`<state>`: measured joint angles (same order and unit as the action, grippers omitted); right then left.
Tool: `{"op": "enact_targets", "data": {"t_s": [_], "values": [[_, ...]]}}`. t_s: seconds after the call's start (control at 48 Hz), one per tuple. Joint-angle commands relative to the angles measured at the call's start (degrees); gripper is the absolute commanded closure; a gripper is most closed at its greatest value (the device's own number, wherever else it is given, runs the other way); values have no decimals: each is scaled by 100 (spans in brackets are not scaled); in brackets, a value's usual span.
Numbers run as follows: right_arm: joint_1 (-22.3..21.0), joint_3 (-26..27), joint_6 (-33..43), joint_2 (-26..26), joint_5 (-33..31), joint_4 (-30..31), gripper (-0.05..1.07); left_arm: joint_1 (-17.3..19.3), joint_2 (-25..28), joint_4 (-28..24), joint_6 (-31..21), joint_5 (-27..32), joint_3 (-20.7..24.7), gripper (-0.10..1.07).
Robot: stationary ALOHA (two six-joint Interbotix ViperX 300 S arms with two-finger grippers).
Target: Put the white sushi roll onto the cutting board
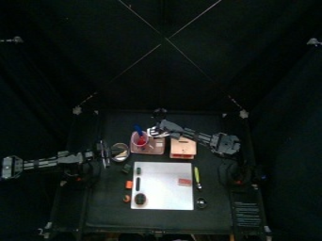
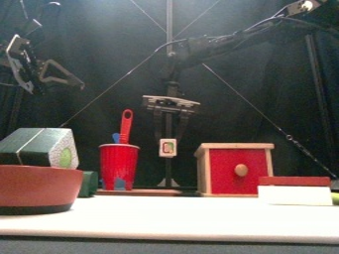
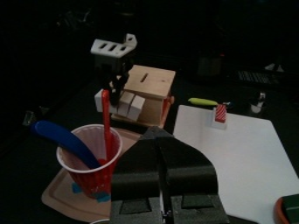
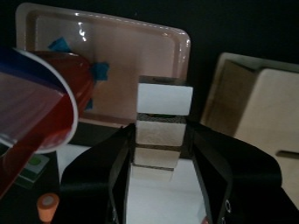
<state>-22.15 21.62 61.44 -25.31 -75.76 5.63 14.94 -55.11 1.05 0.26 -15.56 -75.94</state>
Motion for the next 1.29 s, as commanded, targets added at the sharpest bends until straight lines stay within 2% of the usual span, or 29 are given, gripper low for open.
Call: {"op": "enact_targets", "data": {"t_s": [0.0,0.25,0.375,0.625,0.771,0.896,1.146,1.271], "values": [[105,132,-9,510,-132,-18,33,-9,9,-9,9,-53,132,97],[721,-53,88,721,-624,-149,33,-9,9,0,9,-53,123,97],[1134,-132,193,721,-967,-563,32,0,9,-9,9,-53,79,97],[1995,-202,1151,782,-1151,-721,32,44,9,-9,9,-70,53,97],[2268,-404,1441,896,-1125,-782,33,44,9,0,0,-185,53,97],[2479,-738,1811,940,-738,-756,33,44,9,9,-18,-229,53,97],[2654,-1828,2276,1020,1037,-844,33,35,9,9,-18,-229,44,97],[2654,-2259,2531,1081,1204,-694,33,44,9,18,-9,-229,9,97]]}}
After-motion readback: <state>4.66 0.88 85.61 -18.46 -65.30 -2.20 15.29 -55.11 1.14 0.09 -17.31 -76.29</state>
